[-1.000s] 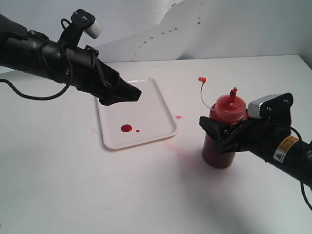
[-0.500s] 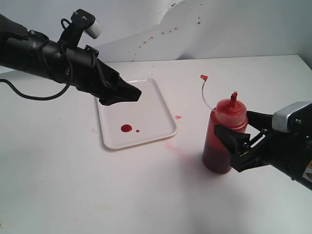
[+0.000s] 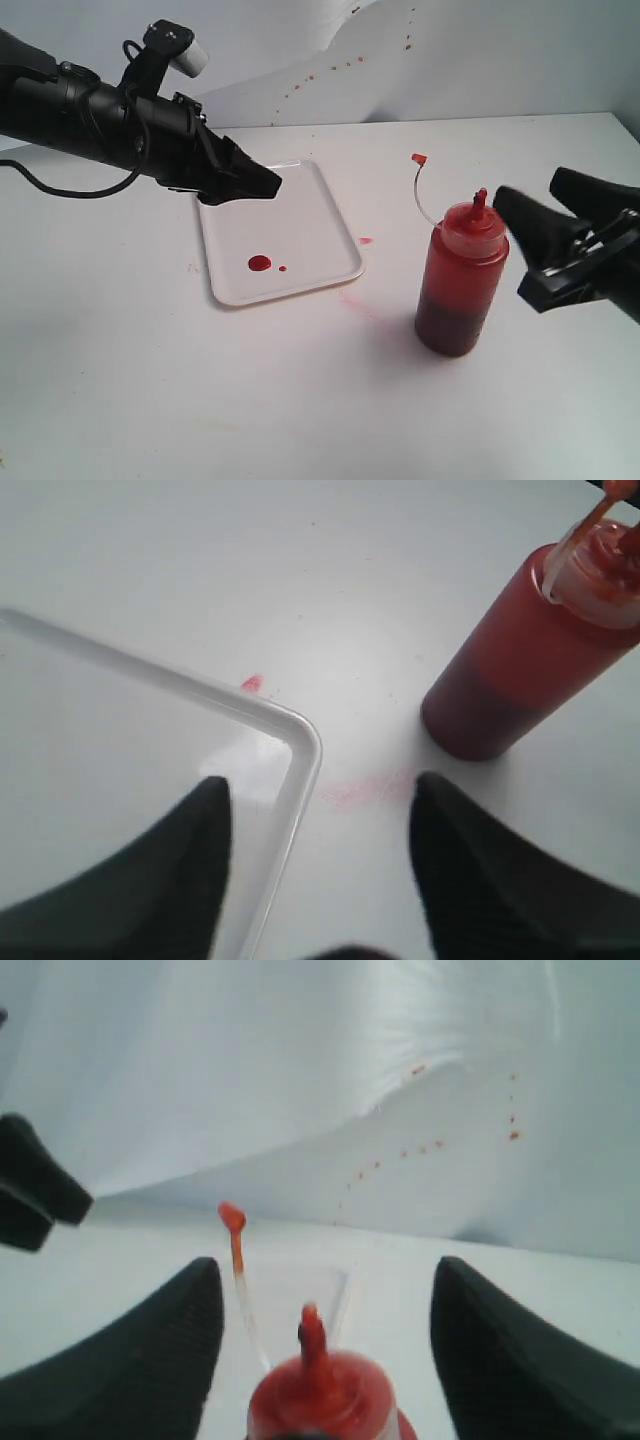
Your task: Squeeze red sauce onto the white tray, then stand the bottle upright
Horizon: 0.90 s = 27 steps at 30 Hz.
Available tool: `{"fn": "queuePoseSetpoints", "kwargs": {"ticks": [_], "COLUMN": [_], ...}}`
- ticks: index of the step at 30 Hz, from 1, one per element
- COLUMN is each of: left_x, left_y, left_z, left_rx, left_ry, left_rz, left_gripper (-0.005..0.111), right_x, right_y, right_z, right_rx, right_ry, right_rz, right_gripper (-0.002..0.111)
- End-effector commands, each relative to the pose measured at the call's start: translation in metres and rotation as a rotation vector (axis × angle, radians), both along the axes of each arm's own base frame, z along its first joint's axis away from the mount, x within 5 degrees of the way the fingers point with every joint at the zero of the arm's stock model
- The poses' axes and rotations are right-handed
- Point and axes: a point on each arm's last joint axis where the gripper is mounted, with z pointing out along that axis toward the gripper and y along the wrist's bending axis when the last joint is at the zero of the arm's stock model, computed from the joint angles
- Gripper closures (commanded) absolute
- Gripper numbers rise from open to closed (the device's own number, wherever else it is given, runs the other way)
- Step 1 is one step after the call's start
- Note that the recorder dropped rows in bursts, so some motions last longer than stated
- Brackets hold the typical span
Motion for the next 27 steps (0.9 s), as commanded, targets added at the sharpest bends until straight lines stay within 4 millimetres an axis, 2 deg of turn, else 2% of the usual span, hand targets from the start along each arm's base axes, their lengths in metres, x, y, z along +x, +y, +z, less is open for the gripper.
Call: {"fn": "queuePoseSetpoints", "kwargs": {"ticks": [1, 2, 5, 10, 15, 19, 23, 27], "left_x": [-0.001, 0.002, 0.015, 0.034, 0.045, 0.054, 0.056, 0.050], "left_y": [-0.001, 0.000, 0.005, 0.022, 0.040, 0.071, 0.113, 0.149], "left_z": [0.002, 0.003, 0.008, 0.012, 0.010, -0.002, -0.018, -0.028], "left_rx": [0.001, 0.006, 0.034, 0.142, 0.297, 0.280, 0.194, 0.180], "left_ry": [-0.001, -0.021, -0.122, -0.300, -0.435, -0.340, -0.125, 0.055], "left_rz": [0.018, 0.042, 0.141, 0.339, 0.380, 0.469, 0.592, 0.692], "left_gripper": [0.094, 0.106, 0.106, 0.106, 0.106, 0.106, 0.107, 0.107], "right_x": [0.000, 0.004, 0.018, 0.040, 0.069, 0.092, 0.112, 0.120], "right_y": [-0.015, -0.018, -0.023, -0.028, -0.042, -0.050, -0.069, -0.077], "right_z": [0.014, 0.017, 0.035, 0.059, 0.057, 0.043, 0.028, 0.026], "right_rx": [0.129, 0.124, 0.076, -0.134, -0.307, -0.374, -0.171, -0.061], "right_ry": [0.031, 0.053, 0.018, -0.098, 0.129, 0.348, 0.565, 0.663], "right_rz": [-0.162, -0.206, -0.286, -0.401, -0.562, -0.509, -0.438, -0.294], "right_gripper": [0.073, 0.078, 0.090, 0.107, 0.108, 0.108, 0.108, 0.108]}}
